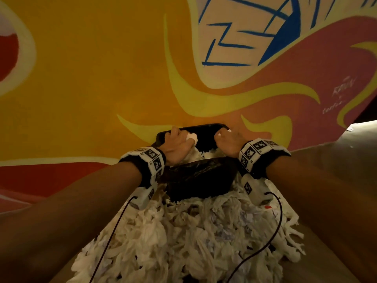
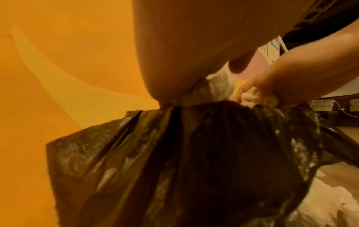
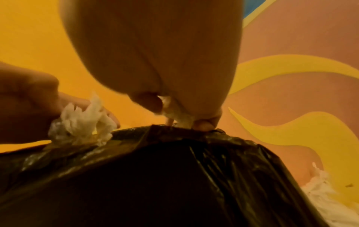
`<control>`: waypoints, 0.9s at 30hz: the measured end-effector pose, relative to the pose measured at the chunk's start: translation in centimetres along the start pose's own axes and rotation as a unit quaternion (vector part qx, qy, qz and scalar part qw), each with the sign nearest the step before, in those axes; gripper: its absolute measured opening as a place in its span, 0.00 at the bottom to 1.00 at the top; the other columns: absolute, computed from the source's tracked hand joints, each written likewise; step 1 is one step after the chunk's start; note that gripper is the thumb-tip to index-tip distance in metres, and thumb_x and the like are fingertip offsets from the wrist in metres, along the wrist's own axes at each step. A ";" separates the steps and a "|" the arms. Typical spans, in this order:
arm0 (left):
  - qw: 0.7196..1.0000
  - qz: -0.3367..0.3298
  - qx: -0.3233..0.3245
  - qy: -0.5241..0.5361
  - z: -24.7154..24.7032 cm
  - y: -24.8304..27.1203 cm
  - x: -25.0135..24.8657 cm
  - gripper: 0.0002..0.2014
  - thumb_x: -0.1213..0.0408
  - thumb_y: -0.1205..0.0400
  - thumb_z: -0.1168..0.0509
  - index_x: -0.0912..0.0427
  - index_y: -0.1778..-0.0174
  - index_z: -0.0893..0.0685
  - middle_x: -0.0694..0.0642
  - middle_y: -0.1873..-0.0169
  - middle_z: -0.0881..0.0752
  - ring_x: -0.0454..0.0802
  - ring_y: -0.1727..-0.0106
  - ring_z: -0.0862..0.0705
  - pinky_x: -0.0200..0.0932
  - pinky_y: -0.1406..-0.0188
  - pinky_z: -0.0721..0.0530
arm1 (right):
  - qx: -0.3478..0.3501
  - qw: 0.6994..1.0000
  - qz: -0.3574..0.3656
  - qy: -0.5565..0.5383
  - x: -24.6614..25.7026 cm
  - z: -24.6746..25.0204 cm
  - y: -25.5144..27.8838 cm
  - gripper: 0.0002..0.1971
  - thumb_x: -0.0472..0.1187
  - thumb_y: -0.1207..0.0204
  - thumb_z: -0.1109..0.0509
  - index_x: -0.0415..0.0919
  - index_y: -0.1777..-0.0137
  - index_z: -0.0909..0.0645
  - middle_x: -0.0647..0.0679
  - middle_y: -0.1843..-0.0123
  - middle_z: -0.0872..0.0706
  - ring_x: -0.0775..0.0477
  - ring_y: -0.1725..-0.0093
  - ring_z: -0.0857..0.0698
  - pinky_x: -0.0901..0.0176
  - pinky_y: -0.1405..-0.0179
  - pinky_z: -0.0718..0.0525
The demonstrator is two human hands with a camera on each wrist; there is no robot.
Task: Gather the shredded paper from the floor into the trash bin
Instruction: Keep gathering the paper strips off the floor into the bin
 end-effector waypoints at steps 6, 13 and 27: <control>0.969 0.042 0.180 -0.164 -1.2 -0.2 -0.3 0.22 0.64 0.10 0.52 0.60 0.19 0.39 0.64 0.26 0.33 0.62 0.34 0.29 0.57 0.36 0.30 | 0.051 0.998 0.038 0.005 -0.5 -1.7 -0.8 0.29 0.30 0.19 0.38 0.37 0.22 0.47 0.39 0.60 0.25 0.40 0.66 0.23 0.53 0.67 0.26; 0.987 -0.006 0.082 -0.138 -0.3 -0.5 -0.3 0.15 0.73 0.16 0.39 0.62 0.34 0.19 0.60 0.32 0.21 0.59 0.36 0.20 0.52 0.36 0.19 | 0.081 0.992 0.067 0.066 -0.5 -1.3 -1.3 0.15 0.44 0.22 0.28 0.40 0.66 0.27 0.49 0.68 0.27 0.47 0.65 0.25 0.59 0.65 0.29; 0.984 0.068 0.116 -0.117 -1.1 -0.7 -1.6 0.16 0.58 0.12 0.46 0.60 0.65 0.27 0.56 0.72 0.27 0.53 0.75 0.31 0.44 0.71 0.30 | 0.129 0.990 0.040 0.042 0.1 -1.6 -1.8 0.16 0.41 0.16 0.40 0.35 0.42 0.13 0.38 0.38 0.14 0.33 0.41 0.16 0.43 0.40 0.16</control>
Point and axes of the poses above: each hand's wrist, its own y-axis away from the middle knuckle, its own z-axis out of the back of the hand, x = y × z, the point moved 3 cm from there along -y, towards the middle knuckle
